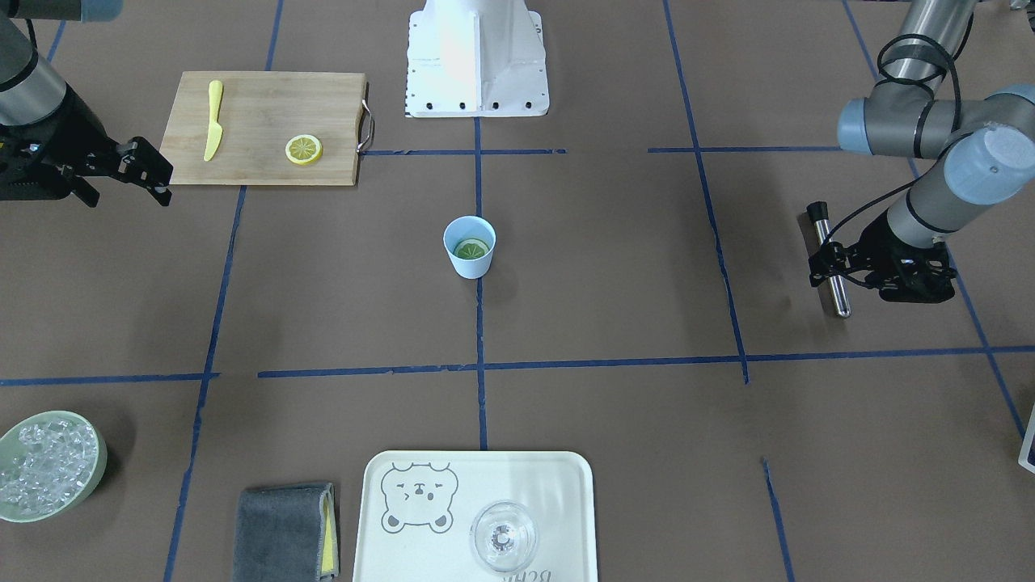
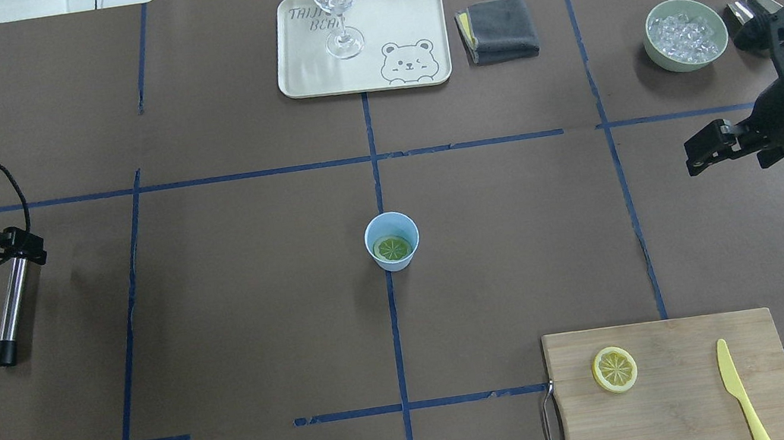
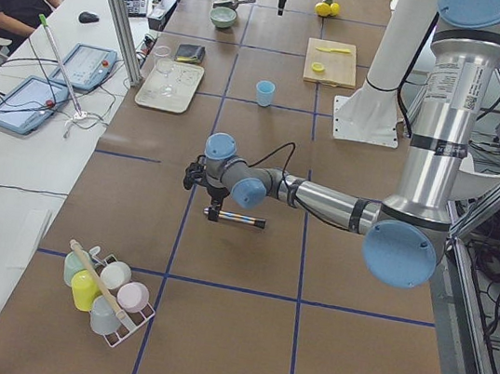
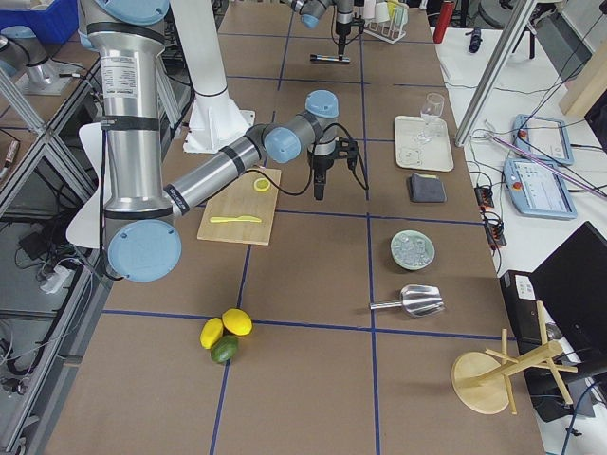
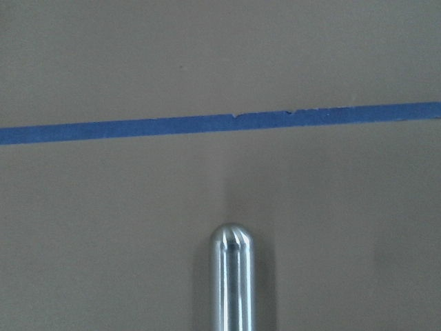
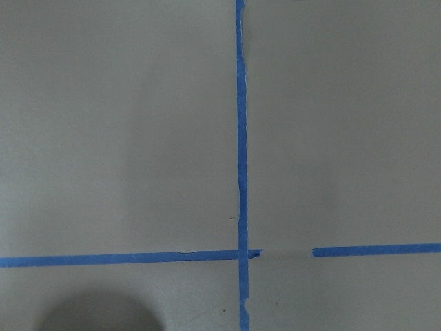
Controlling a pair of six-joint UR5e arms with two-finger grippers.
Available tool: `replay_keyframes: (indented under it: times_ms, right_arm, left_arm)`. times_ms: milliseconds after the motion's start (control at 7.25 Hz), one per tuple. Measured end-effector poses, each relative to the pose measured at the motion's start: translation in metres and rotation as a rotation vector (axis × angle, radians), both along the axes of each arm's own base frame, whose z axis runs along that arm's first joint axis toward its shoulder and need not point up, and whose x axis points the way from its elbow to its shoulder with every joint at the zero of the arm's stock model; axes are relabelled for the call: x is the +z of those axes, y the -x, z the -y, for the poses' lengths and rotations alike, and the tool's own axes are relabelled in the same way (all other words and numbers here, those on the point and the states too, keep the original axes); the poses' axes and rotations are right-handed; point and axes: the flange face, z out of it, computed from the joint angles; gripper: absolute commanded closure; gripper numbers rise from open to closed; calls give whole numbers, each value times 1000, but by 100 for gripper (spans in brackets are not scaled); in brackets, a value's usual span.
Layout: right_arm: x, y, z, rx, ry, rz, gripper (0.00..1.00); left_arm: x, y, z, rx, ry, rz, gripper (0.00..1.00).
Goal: Squeeze lemon into cup
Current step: 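Withdraw the right arm while the left gripper grasps the steel muddler, then lift the steel muddler with the left gripper and carry it over the cup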
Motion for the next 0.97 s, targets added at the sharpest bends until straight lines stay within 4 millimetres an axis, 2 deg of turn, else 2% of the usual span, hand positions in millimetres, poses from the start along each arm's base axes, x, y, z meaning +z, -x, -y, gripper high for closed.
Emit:
replay_keyframes:
  times_ms: [138, 276, 414, 828, 966]
  right_arm:
    - [1, 0, 0, 0, 1, 0, 0]
    - [0, 0, 0, 1, 2, 0, 0]
    - [0, -1, 0, 2, 2, 1, 0]
    - [-2, 0, -1, 0, 0, 4, 0]
    - [-3, 0, -1, 1, -1, 6, 0]
  left_arm:
    - [5, -4, 0, 6, 5, 5, 30]
    - [8, -7, 1, 12, 10, 9, 55]
    - [11, -9, 2, 14, 15, 13, 100]
    - [10, -10, 2, 17, 16, 16, 100]
    - [2, -10, 2, 18, 1, 6, 100]
